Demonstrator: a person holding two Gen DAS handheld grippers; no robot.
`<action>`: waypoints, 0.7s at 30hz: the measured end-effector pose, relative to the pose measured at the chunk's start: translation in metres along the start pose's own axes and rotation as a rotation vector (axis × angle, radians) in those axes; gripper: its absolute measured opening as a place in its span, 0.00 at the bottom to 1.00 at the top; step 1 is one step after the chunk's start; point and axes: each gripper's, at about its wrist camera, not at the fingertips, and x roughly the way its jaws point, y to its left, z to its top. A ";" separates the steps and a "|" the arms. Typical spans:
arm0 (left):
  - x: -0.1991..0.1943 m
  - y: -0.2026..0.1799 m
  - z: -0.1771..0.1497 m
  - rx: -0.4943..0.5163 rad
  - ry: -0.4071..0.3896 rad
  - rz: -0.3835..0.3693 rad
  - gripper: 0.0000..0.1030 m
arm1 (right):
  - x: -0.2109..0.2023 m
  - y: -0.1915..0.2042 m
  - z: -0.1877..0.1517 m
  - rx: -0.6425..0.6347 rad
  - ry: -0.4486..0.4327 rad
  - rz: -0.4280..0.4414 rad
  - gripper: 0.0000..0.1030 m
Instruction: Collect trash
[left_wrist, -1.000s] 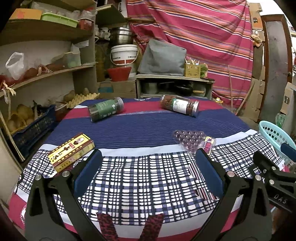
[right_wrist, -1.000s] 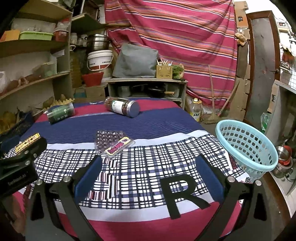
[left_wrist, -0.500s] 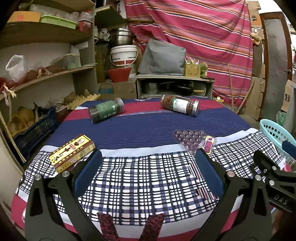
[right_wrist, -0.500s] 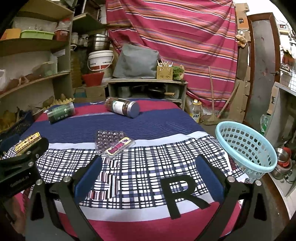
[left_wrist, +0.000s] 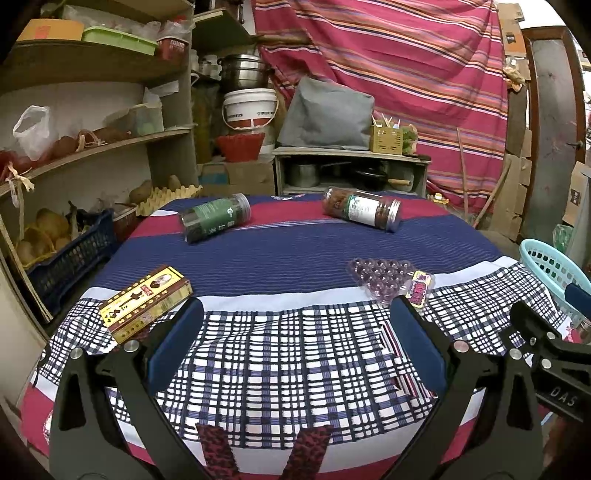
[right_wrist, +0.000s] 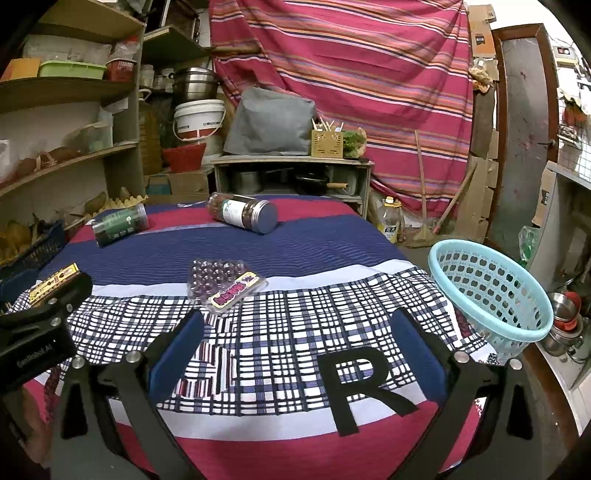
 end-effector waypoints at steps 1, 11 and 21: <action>0.000 0.000 0.000 0.000 0.000 0.000 0.95 | 0.000 0.000 0.000 0.000 0.000 -0.001 0.96; -0.001 0.002 0.001 -0.016 0.004 0.007 0.95 | 0.000 0.000 0.000 0.000 -0.002 -0.001 0.96; -0.002 0.002 0.003 -0.017 0.005 0.010 0.95 | 0.000 -0.003 0.001 -0.001 -0.001 0.000 0.96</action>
